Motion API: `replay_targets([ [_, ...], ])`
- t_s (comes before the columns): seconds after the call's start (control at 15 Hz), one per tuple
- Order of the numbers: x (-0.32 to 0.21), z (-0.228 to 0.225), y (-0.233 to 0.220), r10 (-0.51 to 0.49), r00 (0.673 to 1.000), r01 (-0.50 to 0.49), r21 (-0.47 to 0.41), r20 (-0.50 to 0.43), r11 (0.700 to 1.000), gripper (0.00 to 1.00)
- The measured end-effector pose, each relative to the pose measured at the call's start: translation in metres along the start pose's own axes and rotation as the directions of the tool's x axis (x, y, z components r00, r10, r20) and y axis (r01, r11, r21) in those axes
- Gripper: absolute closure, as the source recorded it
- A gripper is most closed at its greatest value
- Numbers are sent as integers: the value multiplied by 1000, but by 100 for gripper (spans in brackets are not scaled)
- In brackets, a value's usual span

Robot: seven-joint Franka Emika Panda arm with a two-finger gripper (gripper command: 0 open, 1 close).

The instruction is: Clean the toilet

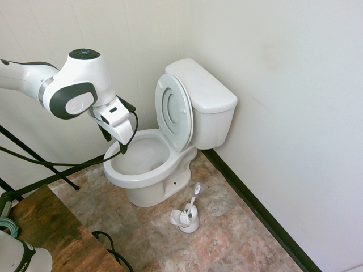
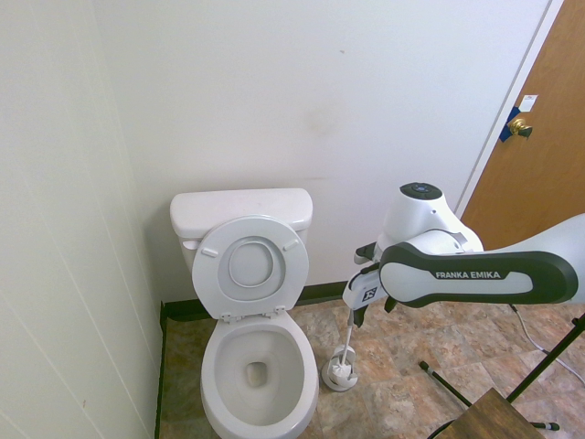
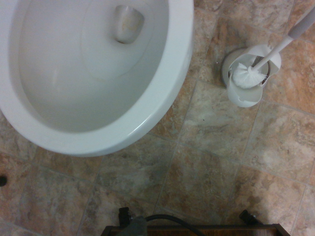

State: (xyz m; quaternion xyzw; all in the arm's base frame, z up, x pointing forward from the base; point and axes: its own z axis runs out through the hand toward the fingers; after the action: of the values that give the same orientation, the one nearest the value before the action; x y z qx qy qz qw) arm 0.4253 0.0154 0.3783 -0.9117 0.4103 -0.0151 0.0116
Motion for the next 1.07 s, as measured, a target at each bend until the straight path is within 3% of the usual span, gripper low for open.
replay_targets([
  [0.27,13,1,-1,43,998,-42,30,-38,999,0],
  [0.53,68,28,10,227,972,-221,83,-65,972,0],
  [1.07,202,175,-7,439,898,-439,3,-19,899,0],
])
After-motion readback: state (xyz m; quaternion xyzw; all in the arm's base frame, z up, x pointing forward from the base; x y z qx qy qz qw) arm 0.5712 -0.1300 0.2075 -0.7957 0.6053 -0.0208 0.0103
